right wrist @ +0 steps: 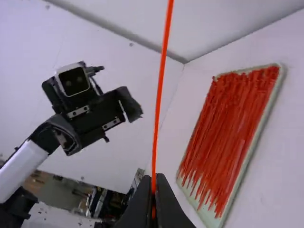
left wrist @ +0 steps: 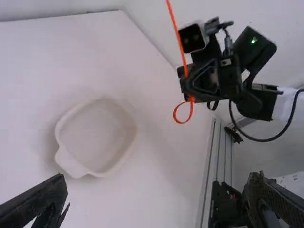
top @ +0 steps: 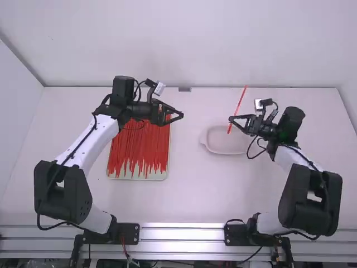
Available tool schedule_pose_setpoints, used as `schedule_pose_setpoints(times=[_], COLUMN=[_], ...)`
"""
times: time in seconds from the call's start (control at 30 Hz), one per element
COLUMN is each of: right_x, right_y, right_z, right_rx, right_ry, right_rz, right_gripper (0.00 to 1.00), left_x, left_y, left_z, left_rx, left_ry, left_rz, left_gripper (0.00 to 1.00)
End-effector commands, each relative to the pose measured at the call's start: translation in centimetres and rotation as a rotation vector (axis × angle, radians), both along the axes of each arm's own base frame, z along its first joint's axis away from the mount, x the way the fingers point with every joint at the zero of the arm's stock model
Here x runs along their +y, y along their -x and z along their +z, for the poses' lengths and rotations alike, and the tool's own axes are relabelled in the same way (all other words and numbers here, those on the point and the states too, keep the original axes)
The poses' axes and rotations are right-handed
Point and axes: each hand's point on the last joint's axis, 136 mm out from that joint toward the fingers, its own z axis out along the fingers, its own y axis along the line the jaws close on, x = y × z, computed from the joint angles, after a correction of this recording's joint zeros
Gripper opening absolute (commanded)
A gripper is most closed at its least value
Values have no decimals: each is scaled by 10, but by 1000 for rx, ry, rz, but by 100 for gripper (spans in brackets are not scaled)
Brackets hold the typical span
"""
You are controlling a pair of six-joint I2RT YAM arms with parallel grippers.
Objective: Fasten the cable tie
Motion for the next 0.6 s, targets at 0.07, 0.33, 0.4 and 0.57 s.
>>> schedule_pose_setpoints(times=[0.07,0.33,0.4,0.57], right_x=[-7,24,31,50], right_y=[6,16,22,25], right_z=[-7,34,47,87], right_rx=[40,-114,-173,-295], right_ry=[-13,-6,6,31], right_rz=[-30,125,187,274], right_gripper=[0,0,0,0], left_x=[-2,-1,0,0], left_y=[6,5,5,5], left_z=[7,7,7,7], left_rx=[-19,-25,-25,-43], left_ry=[15,15,14,9], left_rz=[-25,-23,-21,-26], left_gripper=[99,99,99,99])
